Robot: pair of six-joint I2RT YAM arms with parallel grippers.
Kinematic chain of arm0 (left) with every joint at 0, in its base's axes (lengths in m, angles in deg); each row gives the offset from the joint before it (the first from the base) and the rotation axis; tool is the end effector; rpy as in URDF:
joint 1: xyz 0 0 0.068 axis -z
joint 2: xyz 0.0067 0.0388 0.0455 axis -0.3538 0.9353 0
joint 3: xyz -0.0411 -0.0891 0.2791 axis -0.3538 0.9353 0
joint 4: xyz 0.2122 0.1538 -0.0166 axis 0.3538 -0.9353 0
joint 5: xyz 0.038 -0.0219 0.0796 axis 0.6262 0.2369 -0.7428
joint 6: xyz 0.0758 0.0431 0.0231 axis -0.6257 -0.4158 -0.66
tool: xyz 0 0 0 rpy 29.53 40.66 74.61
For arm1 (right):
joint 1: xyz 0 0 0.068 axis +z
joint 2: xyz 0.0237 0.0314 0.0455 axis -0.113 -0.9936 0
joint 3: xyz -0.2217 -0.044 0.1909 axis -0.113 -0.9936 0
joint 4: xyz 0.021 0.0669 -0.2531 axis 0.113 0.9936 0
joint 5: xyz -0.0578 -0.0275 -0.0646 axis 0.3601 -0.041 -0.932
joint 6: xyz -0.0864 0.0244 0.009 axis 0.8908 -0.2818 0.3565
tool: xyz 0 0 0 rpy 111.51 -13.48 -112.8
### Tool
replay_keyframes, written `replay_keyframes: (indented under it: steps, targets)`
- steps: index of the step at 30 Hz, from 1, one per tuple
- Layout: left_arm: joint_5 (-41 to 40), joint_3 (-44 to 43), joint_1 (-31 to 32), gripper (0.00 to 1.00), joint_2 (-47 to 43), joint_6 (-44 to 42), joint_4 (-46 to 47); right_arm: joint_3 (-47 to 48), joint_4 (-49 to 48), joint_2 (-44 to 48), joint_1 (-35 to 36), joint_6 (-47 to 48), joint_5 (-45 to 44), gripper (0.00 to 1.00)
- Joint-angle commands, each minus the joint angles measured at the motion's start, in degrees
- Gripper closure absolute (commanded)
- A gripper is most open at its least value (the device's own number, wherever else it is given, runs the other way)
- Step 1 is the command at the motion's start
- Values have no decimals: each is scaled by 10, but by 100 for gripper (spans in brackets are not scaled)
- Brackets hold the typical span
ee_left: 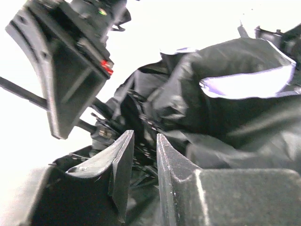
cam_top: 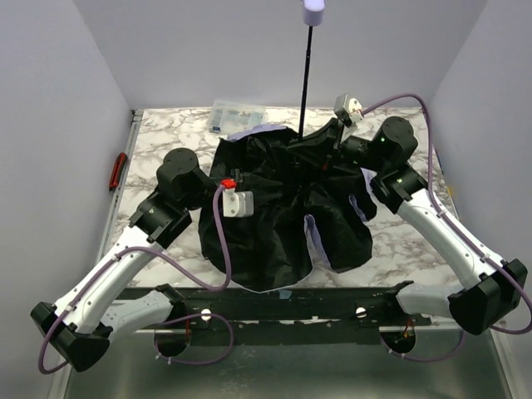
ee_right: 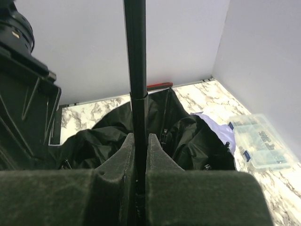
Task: Open the umbrella
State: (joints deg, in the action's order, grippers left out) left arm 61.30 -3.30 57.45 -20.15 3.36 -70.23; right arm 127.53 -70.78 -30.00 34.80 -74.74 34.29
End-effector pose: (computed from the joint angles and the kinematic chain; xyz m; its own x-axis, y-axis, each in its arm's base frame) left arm 0.1387 -0.1824 0.4266 0.5189 0.0577 -0.8529 0.8544 -0.0041 0.5195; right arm 0.2440 0.1959 0.4547 0.0935 0.0951 -0.9911 -0.9540 0.2934 -0.0618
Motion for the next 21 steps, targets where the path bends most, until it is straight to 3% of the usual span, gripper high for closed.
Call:
replay_keyframes:
  steps: [1, 6, 11, 15, 21]
  targets:
    - [-66, -44, 6, 74, 37, 35, 72, -5, -9, 17, 11, -6, -42, 99]
    - [-117, -79, 30, 76, 93, 35, 74, -8, -9, 15, 31, -22, -107, 99]
    - [-135, -58, 54, 79, 116, -21, 64, -4, -21, 12, 35, -47, -137, 99]
    - [-126, -44, 77, 80, 128, -63, 22, 8, -31, 3, 37, -62, -167, 99]
    - [-111, 6, 119, 80, 104, -121, -32, 33, -16, -23, 38, -73, -283, 99]
